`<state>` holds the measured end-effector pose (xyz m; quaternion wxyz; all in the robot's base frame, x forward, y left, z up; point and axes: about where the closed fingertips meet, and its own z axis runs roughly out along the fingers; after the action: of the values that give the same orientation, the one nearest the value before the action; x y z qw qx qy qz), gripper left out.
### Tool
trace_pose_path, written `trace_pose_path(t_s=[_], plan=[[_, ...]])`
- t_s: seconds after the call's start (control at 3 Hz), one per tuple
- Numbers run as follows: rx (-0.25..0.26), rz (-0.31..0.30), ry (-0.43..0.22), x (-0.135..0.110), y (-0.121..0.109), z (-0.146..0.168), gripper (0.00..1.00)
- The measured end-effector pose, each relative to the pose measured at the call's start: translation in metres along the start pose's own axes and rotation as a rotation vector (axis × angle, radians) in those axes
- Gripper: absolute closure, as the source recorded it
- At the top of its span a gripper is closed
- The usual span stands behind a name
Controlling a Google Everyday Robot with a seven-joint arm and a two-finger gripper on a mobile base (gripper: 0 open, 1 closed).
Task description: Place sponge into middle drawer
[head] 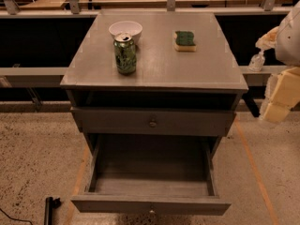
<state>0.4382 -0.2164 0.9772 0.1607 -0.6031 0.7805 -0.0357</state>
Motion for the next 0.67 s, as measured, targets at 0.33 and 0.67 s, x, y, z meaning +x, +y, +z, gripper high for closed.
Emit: trace_pose_path(t_s=[0.33,0.67], plan=[[0.0,0.0,0.0,0.0,0.0,0.0,0.0],[0.041,-0.082,0.004,0.0,-0.023,0.007,0.0]])
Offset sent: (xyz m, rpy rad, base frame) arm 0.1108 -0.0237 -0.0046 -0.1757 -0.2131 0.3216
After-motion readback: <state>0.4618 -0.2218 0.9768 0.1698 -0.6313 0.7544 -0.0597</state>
